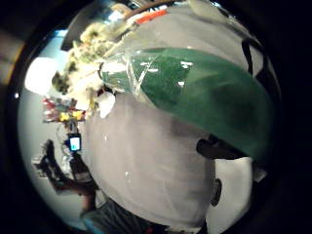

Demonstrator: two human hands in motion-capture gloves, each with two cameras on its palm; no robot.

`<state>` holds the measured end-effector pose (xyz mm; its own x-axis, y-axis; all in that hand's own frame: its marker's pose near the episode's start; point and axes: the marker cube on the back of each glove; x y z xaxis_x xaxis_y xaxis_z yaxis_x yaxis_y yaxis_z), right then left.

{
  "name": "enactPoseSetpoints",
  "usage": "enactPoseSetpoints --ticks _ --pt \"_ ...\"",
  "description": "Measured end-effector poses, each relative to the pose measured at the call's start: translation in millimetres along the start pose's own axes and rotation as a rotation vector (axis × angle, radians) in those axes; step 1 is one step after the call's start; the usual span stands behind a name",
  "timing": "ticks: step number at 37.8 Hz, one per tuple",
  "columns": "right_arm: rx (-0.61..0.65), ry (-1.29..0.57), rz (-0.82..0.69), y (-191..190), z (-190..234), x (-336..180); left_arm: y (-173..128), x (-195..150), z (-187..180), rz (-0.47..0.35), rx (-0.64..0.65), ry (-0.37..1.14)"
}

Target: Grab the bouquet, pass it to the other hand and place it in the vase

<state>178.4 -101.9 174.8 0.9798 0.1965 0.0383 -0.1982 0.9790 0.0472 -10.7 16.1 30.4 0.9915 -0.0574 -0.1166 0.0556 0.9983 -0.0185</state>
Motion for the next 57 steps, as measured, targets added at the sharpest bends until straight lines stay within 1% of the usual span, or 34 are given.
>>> enactPoseSetpoints --ticks 1,3,7,11,13,16,19,21,23,26,28,30,32,36,38,40,43,49,52,55,57 --pt "-0.038 -0.017 0.005 6 3 -2 0 1 -1 0.004 0.004 0.001" --pt "-0.045 -0.054 0.024 13 3 -3 0 3 -2 0.017 0.014 0.005" --pt "0.018 -0.155 0.067 16 -1 -6 0 8 -5 0.041 0.033 0.012" --pt "0.074 -0.247 0.074 16 -12 -12 -1 14 -10 0.065 0.056 0.021" --pt "0.119 -0.305 0.067 14 -22 -17 -3 19 -11 0.084 0.064 0.038" --pt "0.18 -0.43 0.053 16 -48 -29 -10 30 -14 0.13 0.091 0.094" --pt "0.214 -0.577 0.029 21 -75 -45 -20 47 -20 0.179 0.127 0.199" --pt "0.226 -0.679 0.005 24 -88 -57 -27 59 -25 0.198 0.152 0.28" --pt "0.233 -0.776 -0.022 26 -99 -69 -35 70 -32 0.201 0.192 0.341" --pt "0.231 -0.91 -0.067 31 -111 -89 -52 84 -43 0.197 0.264 0.389" --pt "0.224 -0.986 -0.105 32 -113 -103 -62 94 -50 0.204 0.287 0.423" --pt "0.218 -1.053 -0.146 32 -113 -116 -71 105 -55 0.222 0.28 0.48" --pt "0.208 -1.121 -0.182 35 -115 -131 -80 116 -59 0.251 0.247 0.573" --pt "0.188 -1.255 -0.274 45 -126 -166 -95 141 -69 0.32 0.161 0.838" --pt "0.213 -1.321 -0.362 48 -132 -183 -102 150 -73 0.359 0.135 0.952" --pt "0.24 -1.368 -0.434 48 -136 -198 -111 153 -72 0.411 0.122 1.044" --pt "0.207 -1.38 -0.416 48 -137 -213 -123 151 -71 0.475 0.131 1.161" --pt "0.136 -1.372 -0.421 50 -141 -234 -139 142 -77 0.542 0.222 1.324" --pt "0.134 -1.377 -0.469 50 -142 -243 -148 135 -74 0.535 0.259 1.36" --pt "0.187 -1.4 -0.589 48 -142 -254 -153 128 -71 0.473 0.264 1.35" --pt "0.194 -1.402 -0.627 48 -139 -260 -149 127 -74 0.428 0.255 1.35"
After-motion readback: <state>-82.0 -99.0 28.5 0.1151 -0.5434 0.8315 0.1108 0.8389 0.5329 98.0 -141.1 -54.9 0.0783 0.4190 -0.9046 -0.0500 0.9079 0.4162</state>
